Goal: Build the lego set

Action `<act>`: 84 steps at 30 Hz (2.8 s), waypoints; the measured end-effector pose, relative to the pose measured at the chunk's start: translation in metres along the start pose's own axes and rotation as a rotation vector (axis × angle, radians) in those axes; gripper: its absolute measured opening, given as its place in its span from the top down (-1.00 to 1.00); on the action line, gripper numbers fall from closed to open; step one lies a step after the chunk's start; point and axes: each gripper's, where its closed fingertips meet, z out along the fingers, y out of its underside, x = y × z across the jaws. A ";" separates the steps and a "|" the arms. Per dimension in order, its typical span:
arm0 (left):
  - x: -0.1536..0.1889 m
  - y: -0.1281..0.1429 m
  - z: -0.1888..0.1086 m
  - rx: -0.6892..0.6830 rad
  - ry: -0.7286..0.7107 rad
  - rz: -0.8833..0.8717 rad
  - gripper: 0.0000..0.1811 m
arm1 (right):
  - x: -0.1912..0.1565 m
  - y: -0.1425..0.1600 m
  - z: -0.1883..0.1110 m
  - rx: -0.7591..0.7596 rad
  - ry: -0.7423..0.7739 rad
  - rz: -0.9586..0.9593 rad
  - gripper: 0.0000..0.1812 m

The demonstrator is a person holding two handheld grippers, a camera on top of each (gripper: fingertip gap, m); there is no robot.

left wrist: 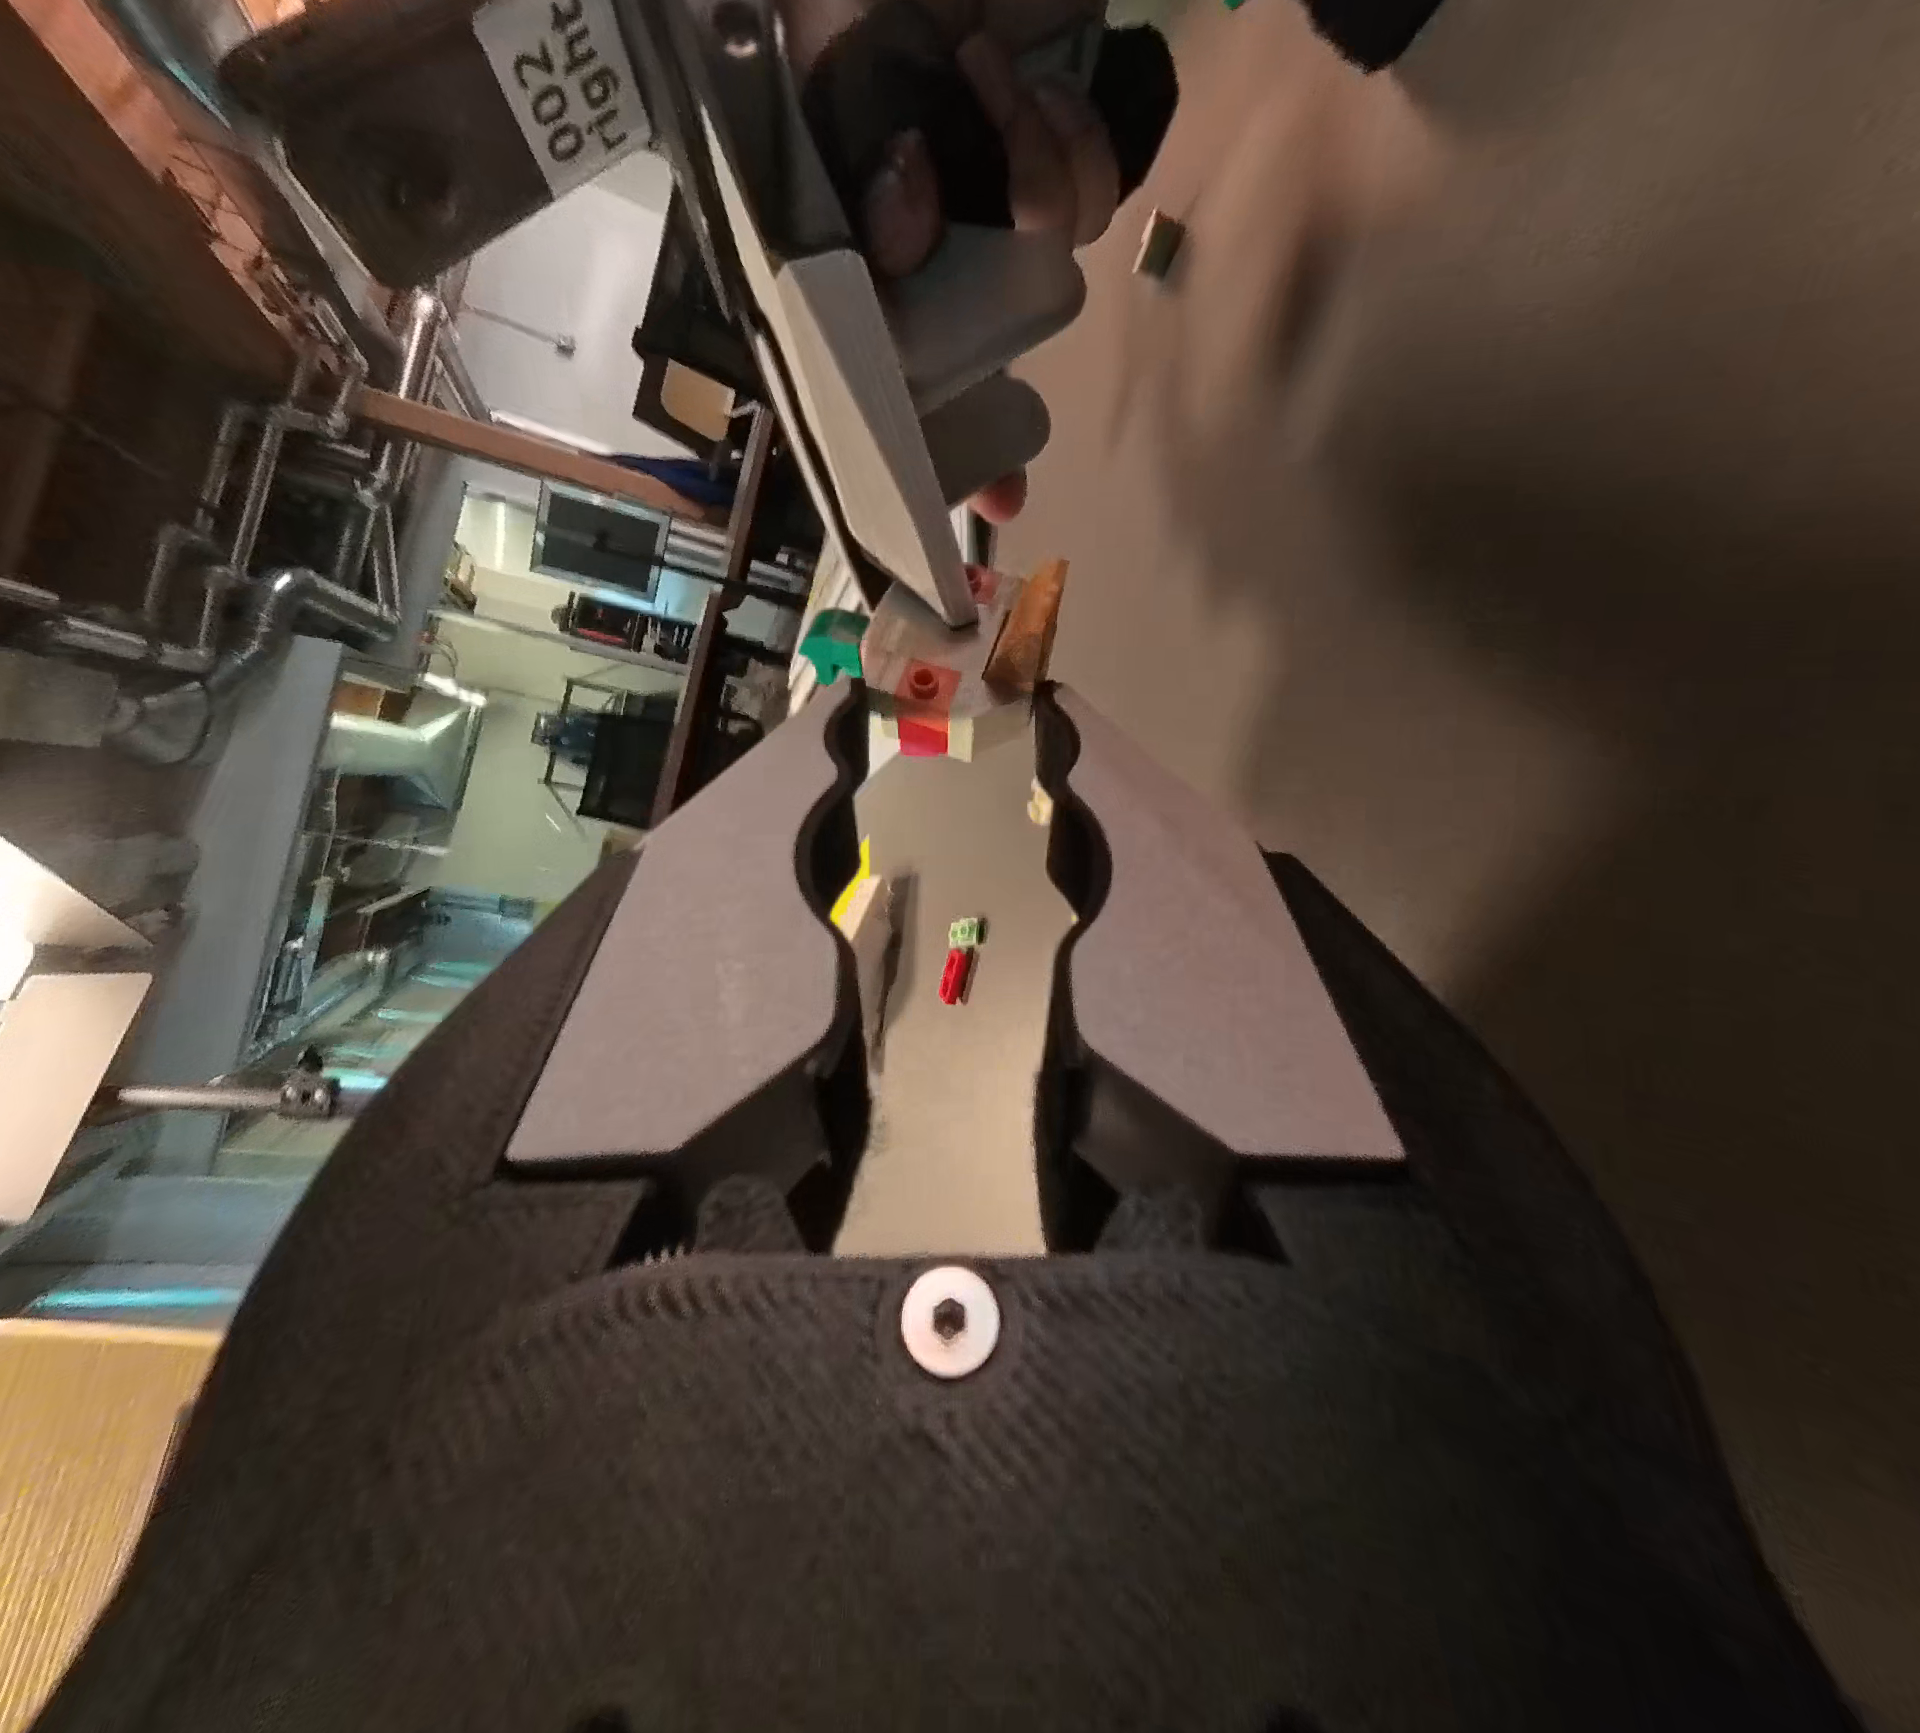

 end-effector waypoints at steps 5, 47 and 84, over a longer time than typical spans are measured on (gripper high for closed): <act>-0.025 0.034 -0.009 -0.197 -0.149 -0.111 0.66 | 0.028 -0.009 -0.009 0.059 0.230 -0.068 0.58; -0.043 0.069 -0.023 -0.182 -0.167 -0.680 0.66 | 0.034 0.036 0.008 -0.285 0.613 -0.389 0.88; -0.041 0.074 -0.023 -0.184 -0.149 -0.740 0.66 | 0.058 0.023 0.031 -0.182 0.549 -0.054 0.86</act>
